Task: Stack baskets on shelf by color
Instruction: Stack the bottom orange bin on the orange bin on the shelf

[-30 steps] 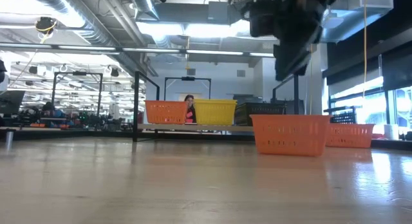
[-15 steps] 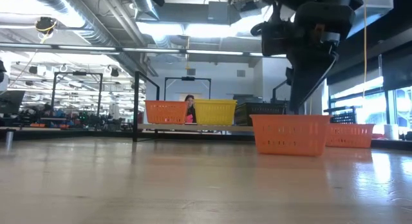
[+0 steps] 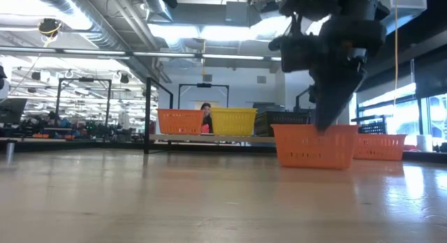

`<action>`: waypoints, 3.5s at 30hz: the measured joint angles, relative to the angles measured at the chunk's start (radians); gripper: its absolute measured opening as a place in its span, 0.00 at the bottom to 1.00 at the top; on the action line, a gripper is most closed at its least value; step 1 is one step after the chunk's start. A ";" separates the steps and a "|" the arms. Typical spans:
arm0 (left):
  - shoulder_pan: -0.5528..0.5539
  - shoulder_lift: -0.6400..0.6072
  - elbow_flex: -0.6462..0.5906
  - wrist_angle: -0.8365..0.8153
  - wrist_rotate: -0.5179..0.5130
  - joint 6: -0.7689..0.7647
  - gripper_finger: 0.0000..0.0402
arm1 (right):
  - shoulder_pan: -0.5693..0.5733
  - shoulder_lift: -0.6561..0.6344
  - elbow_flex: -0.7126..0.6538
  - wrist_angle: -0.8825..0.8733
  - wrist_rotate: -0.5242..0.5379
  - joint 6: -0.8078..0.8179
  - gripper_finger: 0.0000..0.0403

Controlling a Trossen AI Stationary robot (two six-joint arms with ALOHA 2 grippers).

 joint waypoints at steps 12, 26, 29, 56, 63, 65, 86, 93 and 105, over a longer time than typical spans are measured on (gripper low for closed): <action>-0.001 0.000 0.000 -0.001 0.000 0.001 0.18 | -0.010 0.095 0.023 0.037 0.000 0.045 0.12; -0.001 0.000 0.000 -0.044 0.000 0.007 0.18 | -0.028 0.094 0.498 -0.382 0.129 -0.079 0.00; -0.001 0.000 0.000 -0.065 0.000 0.007 0.18 | -0.064 0.094 0.592 -0.384 0.229 -0.171 0.00; 0.014 -0.010 -0.001 -0.073 -0.083 -0.002 0.18 | -0.449 0.320 0.708 0.127 0.077 -0.680 0.00; 0.047 -0.014 -0.001 -0.072 -0.083 -0.026 0.18 | -0.448 0.397 0.708 0.180 0.076 -0.703 0.00; 0.053 -0.014 -0.001 -0.072 -0.083 -0.027 0.18 | -0.449 0.404 0.708 0.171 0.077 -0.703 0.00; 0.058 -0.014 -0.001 -0.072 -0.079 -0.028 0.18 | -0.462 0.405 0.708 0.123 0.034 -0.701 0.12; 0.058 -0.014 -0.001 -0.072 -0.079 -0.028 0.18 | -0.440 0.405 0.708 0.178 -0.063 -0.691 0.19; 0.058 -0.014 0.000 -0.073 -0.079 -0.027 0.18 | -0.433 0.393 0.770 0.152 0.176 -0.649 0.20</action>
